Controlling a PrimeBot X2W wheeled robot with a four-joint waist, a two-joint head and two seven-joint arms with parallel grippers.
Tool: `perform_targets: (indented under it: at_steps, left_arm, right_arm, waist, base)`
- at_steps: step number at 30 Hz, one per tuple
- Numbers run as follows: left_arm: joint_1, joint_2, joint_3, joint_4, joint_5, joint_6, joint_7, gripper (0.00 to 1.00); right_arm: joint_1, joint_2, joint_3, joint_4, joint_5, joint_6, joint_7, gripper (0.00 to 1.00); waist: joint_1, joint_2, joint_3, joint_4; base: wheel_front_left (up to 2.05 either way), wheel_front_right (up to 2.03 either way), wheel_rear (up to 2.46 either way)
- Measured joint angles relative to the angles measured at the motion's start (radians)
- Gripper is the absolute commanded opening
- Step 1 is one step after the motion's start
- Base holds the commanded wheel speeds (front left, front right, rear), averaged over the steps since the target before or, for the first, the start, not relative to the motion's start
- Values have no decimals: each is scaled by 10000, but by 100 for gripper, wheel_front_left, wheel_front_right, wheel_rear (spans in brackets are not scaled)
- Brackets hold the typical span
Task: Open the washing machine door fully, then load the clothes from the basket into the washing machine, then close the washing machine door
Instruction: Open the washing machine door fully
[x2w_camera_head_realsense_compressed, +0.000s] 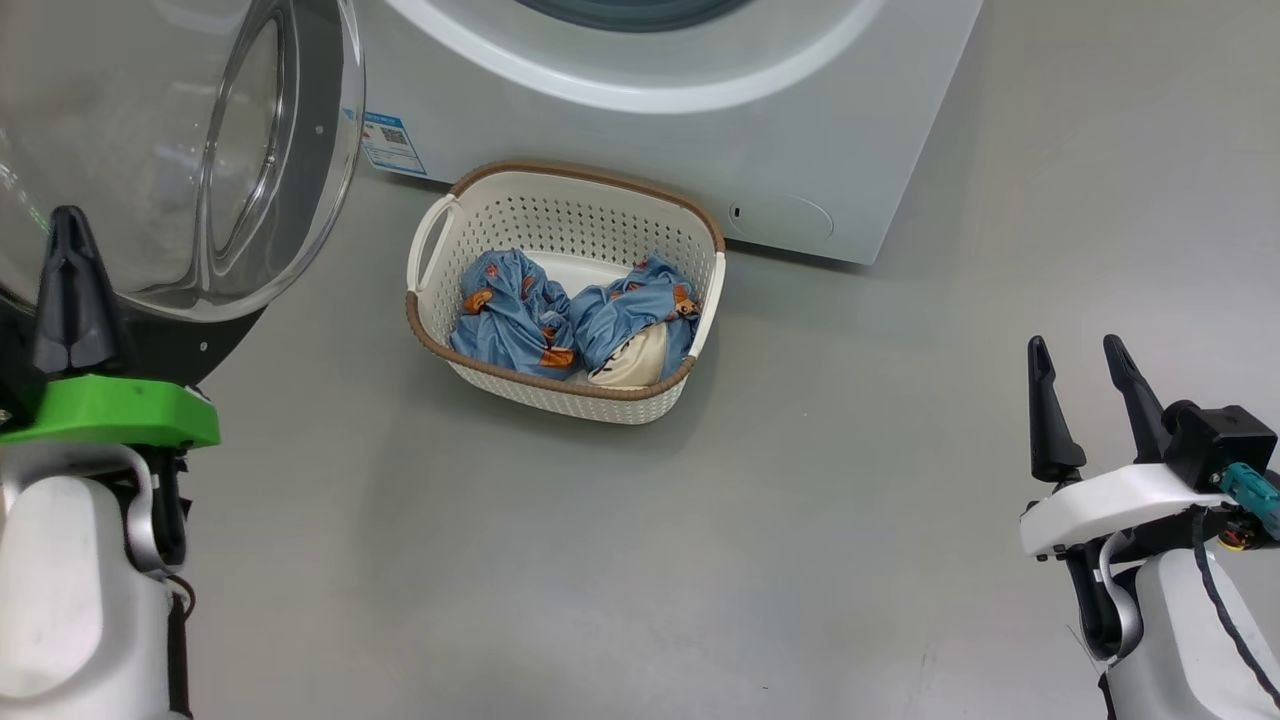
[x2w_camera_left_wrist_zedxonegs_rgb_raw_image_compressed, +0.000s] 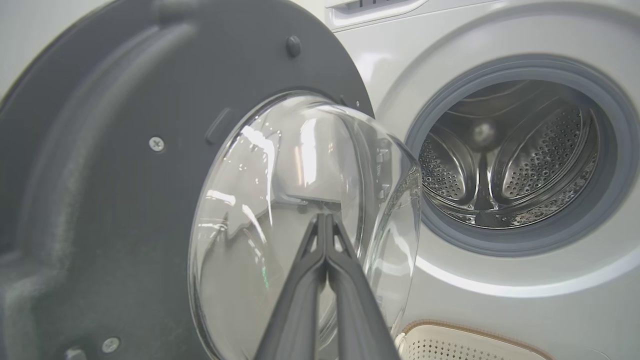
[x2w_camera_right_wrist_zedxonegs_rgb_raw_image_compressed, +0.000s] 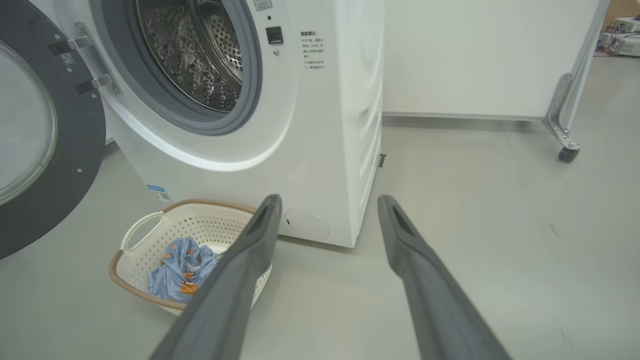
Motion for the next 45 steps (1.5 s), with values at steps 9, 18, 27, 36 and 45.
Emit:
perform_targets:
  at_steps: [9,18,27,36,45]
  left_arm:
    - [627,-453,-598,-391,52,-407,-2,100]
    - [1454,-556,-750,-426,67,-512,0,100]
    - [2094,-548,-1187,-669,226,-606,0,100]
    - [2733,-591,-1129,-543,190,-612,0,100]
    - [3056,-604,-903,-493,128,-614,0,100]
  right_arm:
    - [3,178,153,-25,48,0,0,100]
    - [10,221,247,-153,132,0,0,100]
    - [30,234,569,-387,119,0,0,100]
    - [235,240,704,-506,109,0,0,100]
    - [638,236,533,-623,100,0,0,100]
  waist:
    - [0,0,-344,-444]
    - [0,0,-693,-1070]
    - [0,0,-904,-1911]
    - [0,0,-1096,-2639]
    - [0,0,-1335,-3144]
  base:
    - [0,0,0]
    - [0,0,0]
    - [0,0,0]
    - [0,0,0]
    - [0,0,0]
